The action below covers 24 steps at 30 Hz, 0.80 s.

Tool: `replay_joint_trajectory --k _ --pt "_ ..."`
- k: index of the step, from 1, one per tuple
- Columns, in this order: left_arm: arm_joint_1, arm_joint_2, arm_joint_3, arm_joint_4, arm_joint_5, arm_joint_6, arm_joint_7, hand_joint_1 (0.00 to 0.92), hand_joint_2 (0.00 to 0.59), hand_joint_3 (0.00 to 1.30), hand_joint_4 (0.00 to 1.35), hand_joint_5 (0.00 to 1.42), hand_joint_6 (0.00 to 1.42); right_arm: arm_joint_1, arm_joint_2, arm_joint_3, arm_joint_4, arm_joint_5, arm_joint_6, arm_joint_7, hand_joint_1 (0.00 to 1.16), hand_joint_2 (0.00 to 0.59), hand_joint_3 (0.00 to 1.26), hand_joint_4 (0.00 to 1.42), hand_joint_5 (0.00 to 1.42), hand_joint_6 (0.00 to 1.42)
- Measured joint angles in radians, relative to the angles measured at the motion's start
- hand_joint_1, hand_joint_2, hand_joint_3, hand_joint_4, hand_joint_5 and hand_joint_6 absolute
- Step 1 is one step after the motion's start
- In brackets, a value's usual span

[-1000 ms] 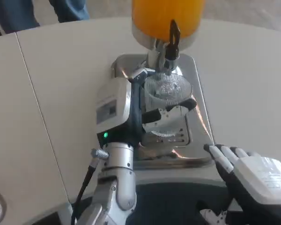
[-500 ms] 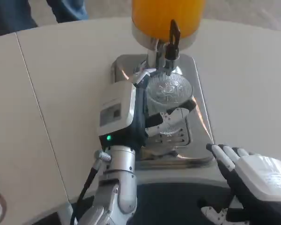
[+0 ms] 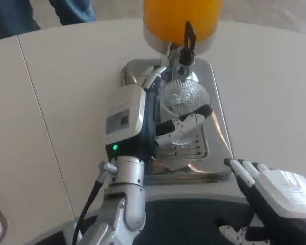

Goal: Grasp the cup under the faucet to collect the drink, then remove the cup.

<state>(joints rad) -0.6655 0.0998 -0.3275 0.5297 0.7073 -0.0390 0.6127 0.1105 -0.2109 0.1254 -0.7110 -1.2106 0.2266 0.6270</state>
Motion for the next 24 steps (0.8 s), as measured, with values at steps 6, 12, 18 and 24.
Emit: replay_joint_trajectory --k 6,12,18,24 --pt "-0.001 0.027 0.020 -0.012 -0.029 -0.025 -0.020 0.176 0.068 0.29 0.13 0.41 0.66 -0.031 0.001 0.003 0.025 0.000 0.003 0.000 0.52 0.413 0.00 0.00 0.00 0.00" --pt "0.020 0.081 0.040 -0.084 -0.046 -0.067 -0.057 0.175 0.071 0.29 0.16 0.44 0.71 -0.066 0.003 0.010 0.051 0.003 0.005 -0.017 0.52 0.413 0.00 0.00 0.00 0.00" --pt "0.155 0.199 0.088 -0.231 -0.074 -0.126 -0.129 0.154 0.077 0.29 0.20 0.46 0.71 -0.093 0.007 0.016 0.072 0.021 0.008 -0.057 0.53 0.413 0.00 0.00 0.00 0.00" --pt "0.294 0.311 0.151 -0.406 -0.130 -0.243 -0.237 0.148 0.082 0.29 0.25 0.47 0.66 -0.111 0.017 0.019 0.076 0.060 0.009 -0.100 0.53 0.413 0.00 0.00 0.00 0.00"
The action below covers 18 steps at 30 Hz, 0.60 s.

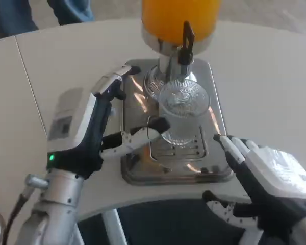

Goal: Grasp the cup under the faucet to collect the drink, then remove the cup.

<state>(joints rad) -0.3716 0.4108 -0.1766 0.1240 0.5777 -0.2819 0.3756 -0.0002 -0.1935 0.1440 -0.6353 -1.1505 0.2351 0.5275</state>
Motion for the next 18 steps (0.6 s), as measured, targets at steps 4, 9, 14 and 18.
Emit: replay_joint_trajectory --k 4,9,14,18 --pt "0.102 0.041 0.036 -0.110 -0.024 -0.044 -0.071 0.134 0.085 0.28 0.25 0.40 0.51 -0.035 0.003 -0.010 -0.008 0.042 0.000 -0.027 0.53 0.413 0.00 0.00 0.00 0.00" --pt "0.217 0.099 0.072 -0.186 -0.051 -0.129 -0.153 0.137 0.095 0.24 0.21 0.34 0.43 -0.118 -0.006 -0.052 -0.015 0.119 0.000 -0.050 0.53 0.413 0.00 0.00 0.00 0.00" --pt "0.300 0.143 0.117 -0.237 -0.059 -0.206 -0.200 0.138 0.098 0.17 0.13 0.26 0.35 -0.218 -0.035 -0.092 0.046 0.220 -0.008 -0.091 0.53 0.415 0.00 0.00 0.00 0.00" --pt "0.344 0.173 0.137 -0.271 -0.040 -0.239 -0.225 0.142 0.103 0.15 0.10 0.23 0.33 -0.303 -0.061 -0.097 0.137 0.269 -0.020 -0.136 0.52 0.419 0.00 0.00 0.00 0.00"
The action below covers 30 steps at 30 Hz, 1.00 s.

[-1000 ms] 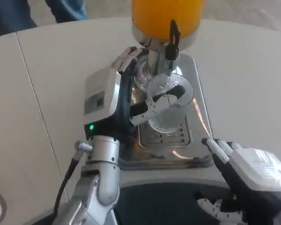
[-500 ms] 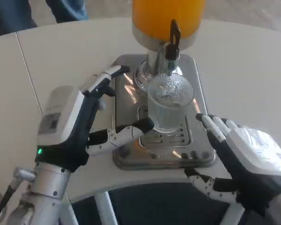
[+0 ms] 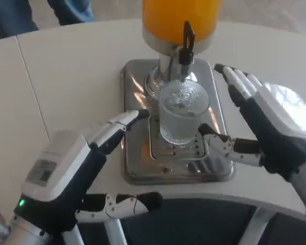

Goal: Grasp the cup under the faucet to collect the drink, then remove the cup.

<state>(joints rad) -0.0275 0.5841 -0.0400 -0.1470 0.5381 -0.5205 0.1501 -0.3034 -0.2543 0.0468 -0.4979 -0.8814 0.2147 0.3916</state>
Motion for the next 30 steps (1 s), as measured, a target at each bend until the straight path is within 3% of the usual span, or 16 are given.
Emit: replay_joint_trajectory --k 6,17,22,30 --pt "0.040 0.003 0.026 -0.016 0.023 -0.004 -0.020 0.129 0.112 0.13 0.07 0.21 0.31 -0.086 -0.021 0.005 0.063 0.043 -0.008 -0.050 0.52 0.417 0.00 0.00 0.00 0.00" --pt "0.109 0.005 0.037 -0.033 0.086 -0.028 -0.027 0.129 0.113 0.12 0.07 0.20 0.30 -0.159 -0.018 0.071 0.100 0.059 -0.021 -0.134 0.51 0.416 0.00 0.00 0.00 0.00" --pt "0.105 0.005 0.039 -0.031 0.103 -0.027 -0.027 0.128 0.113 0.12 0.07 0.19 0.30 -0.111 0.017 0.122 0.063 0.036 -0.021 -0.182 0.50 0.416 0.00 0.00 0.00 0.00" --pt "0.083 0.005 0.032 -0.023 0.108 -0.022 -0.029 0.128 0.114 0.12 0.07 0.19 0.30 0.008 0.031 0.149 -0.002 0.022 -0.041 -0.233 0.51 0.421 0.00 0.00 0.00 0.00"
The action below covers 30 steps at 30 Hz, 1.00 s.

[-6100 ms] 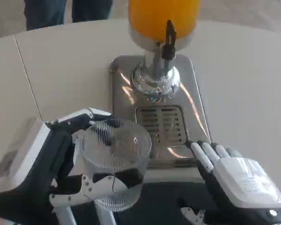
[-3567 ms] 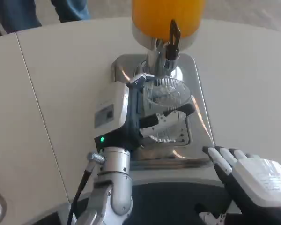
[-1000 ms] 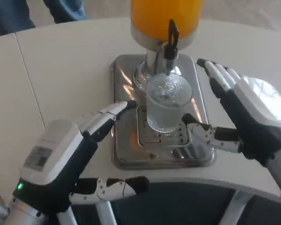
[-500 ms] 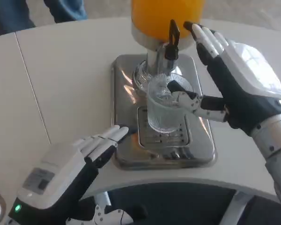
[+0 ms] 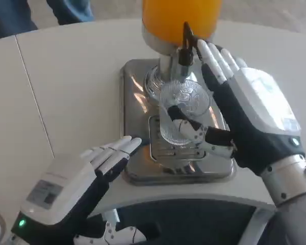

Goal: Grasp the cup under the faucet to collect the drink, then remove the cup.

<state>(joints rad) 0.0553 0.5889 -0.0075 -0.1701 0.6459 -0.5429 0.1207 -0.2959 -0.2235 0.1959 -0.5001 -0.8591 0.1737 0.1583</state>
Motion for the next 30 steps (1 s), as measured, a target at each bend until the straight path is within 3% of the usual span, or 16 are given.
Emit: replay_joint_trajectory --k 5,20,30 --pt "-0.008 0.000 -0.008 0.000 0.001 0.005 -0.011 0.127 0.114 0.12 0.07 0.19 0.30 0.034 -0.006 -0.002 -0.012 0.002 -0.028 -0.025 0.51 0.422 0.00 0.00 0.00 0.00" --pt "-0.009 0.000 -0.009 0.006 0.001 0.009 -0.027 0.115 0.117 0.12 0.07 0.20 0.31 0.016 -0.012 -0.023 -0.013 0.004 -0.097 -0.087 0.53 0.421 0.00 0.00 0.00 0.00" --pt "-0.013 0.000 -0.011 0.028 0.001 0.034 -0.040 0.115 0.117 0.12 0.07 0.20 0.31 0.027 0.039 -0.022 0.058 0.039 -0.181 -0.237 0.51 0.430 0.00 0.00 0.00 0.00"
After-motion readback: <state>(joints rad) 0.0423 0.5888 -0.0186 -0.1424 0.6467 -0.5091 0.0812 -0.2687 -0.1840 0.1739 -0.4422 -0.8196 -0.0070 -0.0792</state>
